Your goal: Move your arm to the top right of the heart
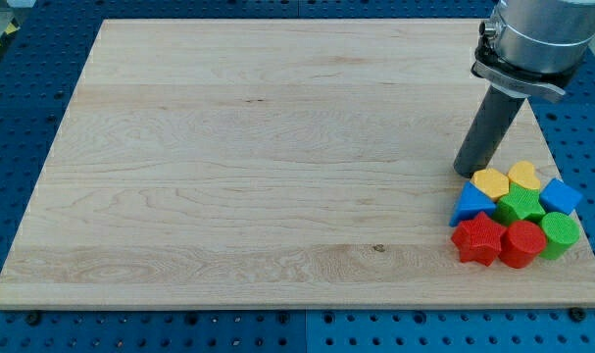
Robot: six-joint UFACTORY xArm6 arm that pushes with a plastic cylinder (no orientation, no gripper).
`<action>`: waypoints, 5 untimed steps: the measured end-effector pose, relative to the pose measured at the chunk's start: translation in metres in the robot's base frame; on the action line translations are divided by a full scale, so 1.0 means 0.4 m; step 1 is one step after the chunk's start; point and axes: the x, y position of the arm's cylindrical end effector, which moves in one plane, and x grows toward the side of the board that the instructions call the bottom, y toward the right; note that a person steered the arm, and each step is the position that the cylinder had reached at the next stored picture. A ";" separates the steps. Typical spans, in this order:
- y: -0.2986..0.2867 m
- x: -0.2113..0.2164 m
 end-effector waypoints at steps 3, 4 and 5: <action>0.000 -0.002; 0.000 -0.001; 0.000 0.006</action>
